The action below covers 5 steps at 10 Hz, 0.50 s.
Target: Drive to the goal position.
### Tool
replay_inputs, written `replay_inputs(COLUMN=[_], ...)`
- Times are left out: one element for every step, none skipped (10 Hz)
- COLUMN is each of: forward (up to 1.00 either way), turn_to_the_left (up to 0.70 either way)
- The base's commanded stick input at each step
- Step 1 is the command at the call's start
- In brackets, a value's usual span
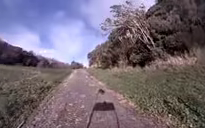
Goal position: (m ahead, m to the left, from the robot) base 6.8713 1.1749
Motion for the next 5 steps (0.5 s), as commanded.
replay_inputs(forward=[0.7,0.7,0.7,0.7,0.7], turn_to_the_left=[0.01,0.04,0.06,0.14,0.14])
